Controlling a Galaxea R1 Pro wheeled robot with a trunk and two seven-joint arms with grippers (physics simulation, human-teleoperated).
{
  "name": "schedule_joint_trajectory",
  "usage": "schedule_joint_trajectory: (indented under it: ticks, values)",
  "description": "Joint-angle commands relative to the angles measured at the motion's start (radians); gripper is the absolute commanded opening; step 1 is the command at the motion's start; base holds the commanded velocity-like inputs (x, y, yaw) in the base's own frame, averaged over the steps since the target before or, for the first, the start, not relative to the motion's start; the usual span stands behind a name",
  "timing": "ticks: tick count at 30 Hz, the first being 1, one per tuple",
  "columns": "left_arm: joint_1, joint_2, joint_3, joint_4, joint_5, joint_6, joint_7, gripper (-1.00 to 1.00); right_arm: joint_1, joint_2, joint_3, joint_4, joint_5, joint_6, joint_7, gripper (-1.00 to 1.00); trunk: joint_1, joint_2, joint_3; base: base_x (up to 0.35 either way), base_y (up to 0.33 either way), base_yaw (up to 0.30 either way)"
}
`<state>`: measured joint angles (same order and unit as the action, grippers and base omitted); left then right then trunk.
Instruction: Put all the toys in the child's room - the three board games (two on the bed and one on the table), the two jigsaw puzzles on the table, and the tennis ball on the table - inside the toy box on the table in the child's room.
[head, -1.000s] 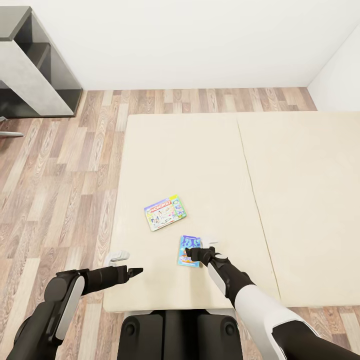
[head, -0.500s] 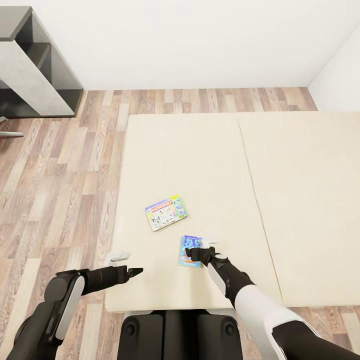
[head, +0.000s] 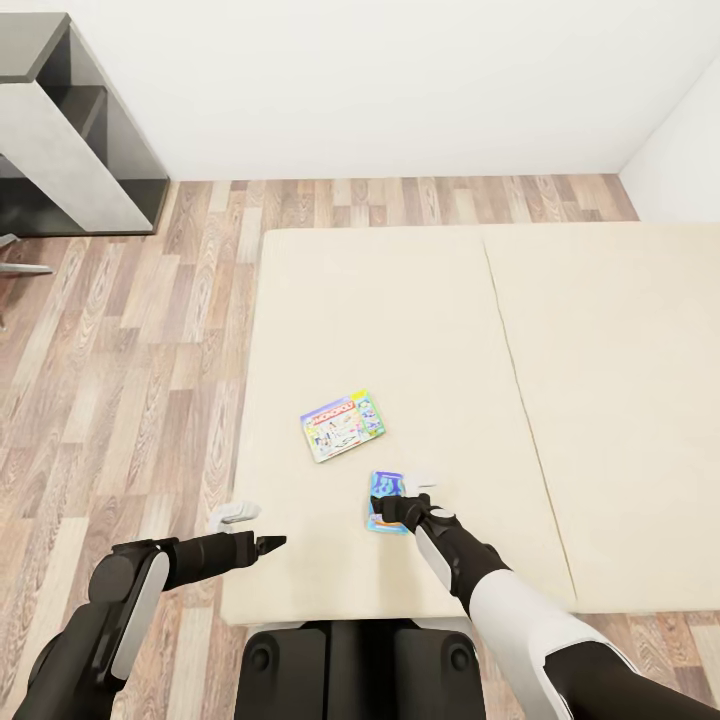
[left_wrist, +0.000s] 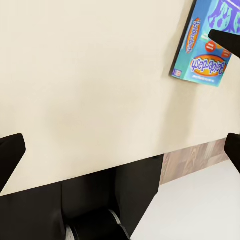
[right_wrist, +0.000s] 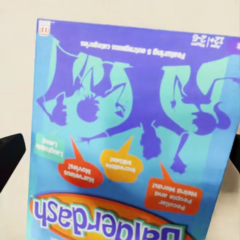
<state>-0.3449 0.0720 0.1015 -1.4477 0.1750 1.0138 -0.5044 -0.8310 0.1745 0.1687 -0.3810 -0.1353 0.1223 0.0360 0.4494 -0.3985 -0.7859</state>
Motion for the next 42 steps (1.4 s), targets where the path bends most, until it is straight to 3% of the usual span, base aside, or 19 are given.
schedule_joint_trajectory:
  ticks: [1, 42]
  values:
    - [0.0, 0.0, 0.001, -0.001, 0.004, 0.007, 0.0, 1.0, 0.0, 0.0, 0.003, -0.001, -0.01, 0.004, -0.001, 1.0, 0.001, -0.002, -0.001, 0.0, 0.005, 0.0]
    - [0.0, 0.0, 0.001, -0.001, 0.004, 0.007, 0.0, 1.0, 0.0, 0.0, 0.003, -0.001, -0.01, 0.005, -0.001, 1.0, 0.001, -0.002, -0.001, 0.0, 0.042, 0.0]
